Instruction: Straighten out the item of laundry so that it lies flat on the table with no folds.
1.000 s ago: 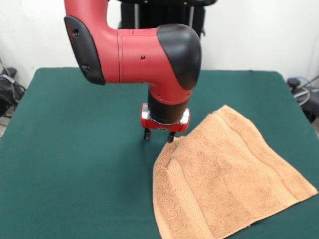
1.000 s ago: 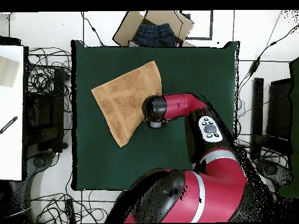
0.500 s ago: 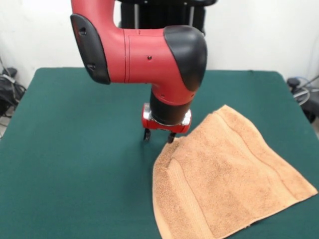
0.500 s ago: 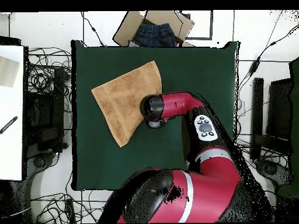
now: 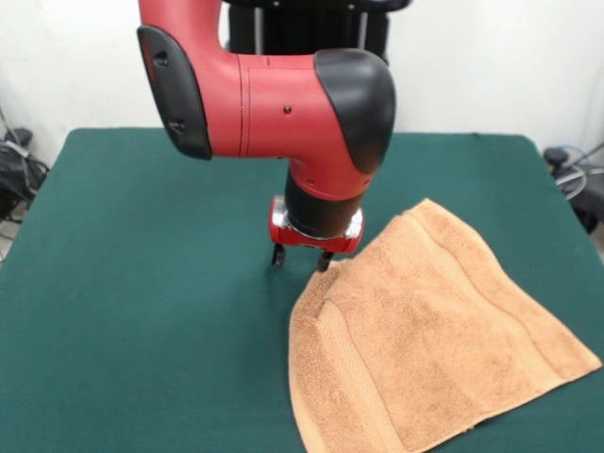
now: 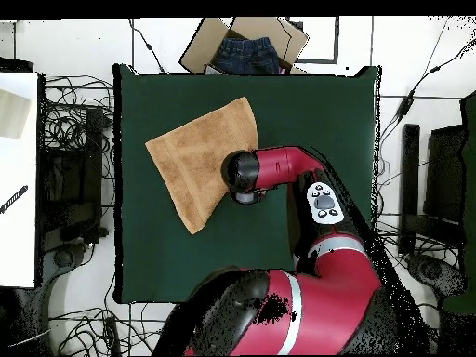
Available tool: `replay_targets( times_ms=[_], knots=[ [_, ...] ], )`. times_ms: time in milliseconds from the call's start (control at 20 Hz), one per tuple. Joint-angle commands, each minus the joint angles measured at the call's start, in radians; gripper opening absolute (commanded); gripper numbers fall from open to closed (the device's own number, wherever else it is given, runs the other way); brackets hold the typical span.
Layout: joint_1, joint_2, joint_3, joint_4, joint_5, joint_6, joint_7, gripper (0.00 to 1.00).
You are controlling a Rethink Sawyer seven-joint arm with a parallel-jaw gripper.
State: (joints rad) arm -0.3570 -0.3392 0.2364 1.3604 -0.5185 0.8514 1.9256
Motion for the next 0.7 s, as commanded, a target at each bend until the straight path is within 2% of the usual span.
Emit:
replay_targets(
  times_ms=[50,700],
  knots=[
    [-0.022,0.294,-0.076,-0.185,-0.152,-0.512,0.202,1.0],
    [-0.039,0.292,-0.083,-0.197,-0.182,-0.528,0.173,1.0]
  ],
)
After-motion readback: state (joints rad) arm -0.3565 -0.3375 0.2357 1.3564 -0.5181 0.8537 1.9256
